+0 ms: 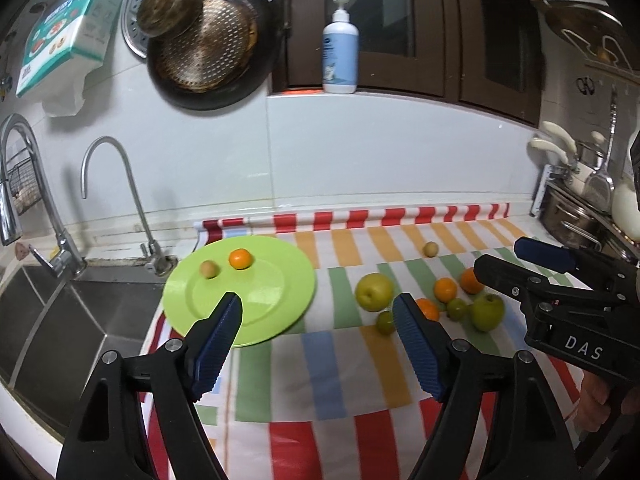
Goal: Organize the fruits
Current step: 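Open both tools and withdraw them from the plate toward the remaining fruit, then grasp a small green fruit with the left tool while the right tool grasps the large green apple, then carry the green fruit onto the plate with the left tool while the right tool sets the apple there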
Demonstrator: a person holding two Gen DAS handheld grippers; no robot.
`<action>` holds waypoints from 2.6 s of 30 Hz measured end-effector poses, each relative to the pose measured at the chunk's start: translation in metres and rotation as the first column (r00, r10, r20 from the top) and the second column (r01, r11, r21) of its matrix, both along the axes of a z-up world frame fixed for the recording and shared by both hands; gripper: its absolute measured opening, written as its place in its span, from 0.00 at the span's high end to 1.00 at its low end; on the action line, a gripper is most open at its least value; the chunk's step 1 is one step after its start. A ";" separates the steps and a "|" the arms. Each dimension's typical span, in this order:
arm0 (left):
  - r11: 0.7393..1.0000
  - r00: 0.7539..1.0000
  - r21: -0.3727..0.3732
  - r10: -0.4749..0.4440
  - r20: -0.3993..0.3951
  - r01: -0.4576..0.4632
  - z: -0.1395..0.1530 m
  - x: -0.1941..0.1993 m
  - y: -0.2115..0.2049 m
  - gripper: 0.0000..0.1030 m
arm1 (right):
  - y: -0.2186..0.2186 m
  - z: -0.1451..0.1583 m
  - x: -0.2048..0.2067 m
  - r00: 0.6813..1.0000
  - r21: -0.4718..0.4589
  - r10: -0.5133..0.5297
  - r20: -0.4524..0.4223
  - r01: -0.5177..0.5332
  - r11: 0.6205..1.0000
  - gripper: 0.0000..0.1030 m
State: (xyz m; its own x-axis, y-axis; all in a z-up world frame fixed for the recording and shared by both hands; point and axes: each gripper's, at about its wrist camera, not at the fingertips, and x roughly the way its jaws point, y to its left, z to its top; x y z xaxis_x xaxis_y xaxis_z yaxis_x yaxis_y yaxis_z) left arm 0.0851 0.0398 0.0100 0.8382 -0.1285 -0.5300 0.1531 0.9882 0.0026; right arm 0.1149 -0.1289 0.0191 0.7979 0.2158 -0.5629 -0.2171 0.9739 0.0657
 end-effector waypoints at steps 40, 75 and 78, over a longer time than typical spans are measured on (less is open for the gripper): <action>0.983 0.969 0.085 -0.145 -0.201 0.165 -0.096 0.075 -0.061 0.25 | -0.072 -0.091 0.032 0.933 -0.062 -0.253 -0.258 0.245 0.968 0.39; 0.967 0.924 0.032 -0.230 -0.304 0.252 -0.115 0.109 -0.077 0.73 | -0.068 -0.108 0.055 0.932 -0.077 -0.227 -0.284 0.214 0.974 0.50; 0.970 0.929 0.024 -0.223 -0.296 0.240 -0.108 0.103 -0.072 0.73 | -0.063 -0.103 0.049 0.938 -0.071 -0.211 -0.274 0.199 0.977 0.50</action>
